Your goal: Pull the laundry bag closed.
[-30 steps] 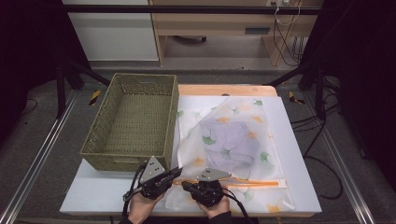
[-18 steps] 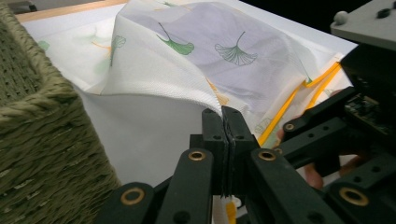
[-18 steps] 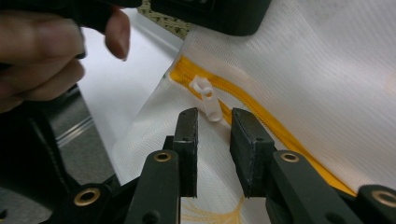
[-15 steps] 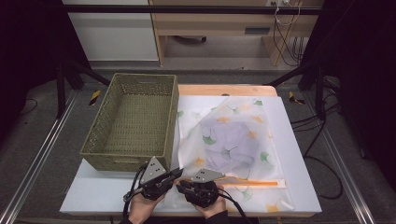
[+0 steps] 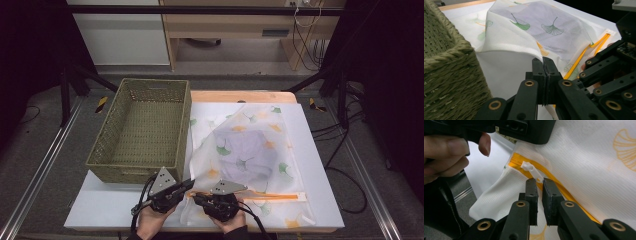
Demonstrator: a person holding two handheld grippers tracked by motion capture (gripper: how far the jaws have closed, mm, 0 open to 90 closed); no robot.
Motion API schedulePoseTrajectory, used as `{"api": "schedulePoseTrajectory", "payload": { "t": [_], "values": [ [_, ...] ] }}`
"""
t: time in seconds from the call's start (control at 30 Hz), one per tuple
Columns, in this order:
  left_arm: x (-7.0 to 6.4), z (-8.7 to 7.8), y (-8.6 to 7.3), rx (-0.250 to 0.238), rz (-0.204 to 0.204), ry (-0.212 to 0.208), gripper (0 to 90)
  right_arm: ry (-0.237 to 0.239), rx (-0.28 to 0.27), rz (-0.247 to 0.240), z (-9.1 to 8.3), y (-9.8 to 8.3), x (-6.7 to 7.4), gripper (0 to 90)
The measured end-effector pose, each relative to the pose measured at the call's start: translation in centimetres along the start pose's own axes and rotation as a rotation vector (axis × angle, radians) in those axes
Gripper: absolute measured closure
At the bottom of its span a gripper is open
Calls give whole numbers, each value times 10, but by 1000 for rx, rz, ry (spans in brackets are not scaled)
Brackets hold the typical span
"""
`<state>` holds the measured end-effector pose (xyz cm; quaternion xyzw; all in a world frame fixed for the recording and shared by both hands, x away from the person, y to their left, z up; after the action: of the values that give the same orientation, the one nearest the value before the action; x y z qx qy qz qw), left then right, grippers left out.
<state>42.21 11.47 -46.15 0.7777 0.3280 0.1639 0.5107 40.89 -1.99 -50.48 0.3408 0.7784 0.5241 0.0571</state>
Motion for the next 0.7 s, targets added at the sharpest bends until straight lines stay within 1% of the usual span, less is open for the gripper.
{"api": "schedulePoseTrajectory", "payload": {
  "t": [0.07,0.4,0.5,0.6,0.7],
  "values": [
    [0,0,0,1,-1,1,881,12,-4,5,-2,0,0,828],
    [0,1,-2,11,0,1,881,18,-26,3,-9,4,1,825],
    [0,1,-2,11,1,2,881,18,-25,5,-9,4,1,823],
    [-1,2,-2,16,2,-2,881,38,-32,3,-9,5,2,822],
    [-2,2,-2,16,4,-3,882,41,-27,-1,-8,7,4,822]
  ]
}}
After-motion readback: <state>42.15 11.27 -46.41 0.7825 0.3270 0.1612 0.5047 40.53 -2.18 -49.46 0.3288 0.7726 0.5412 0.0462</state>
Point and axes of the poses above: each handheld gripper's, and its own axes: z roughly forward along the jaws, y roughly out of its top, x roughly to its left, the point moved 5 cm from there along z, roughly forward along the jaws, and after that the axes turned 2 degrees about -x, right-handed, at the moved point
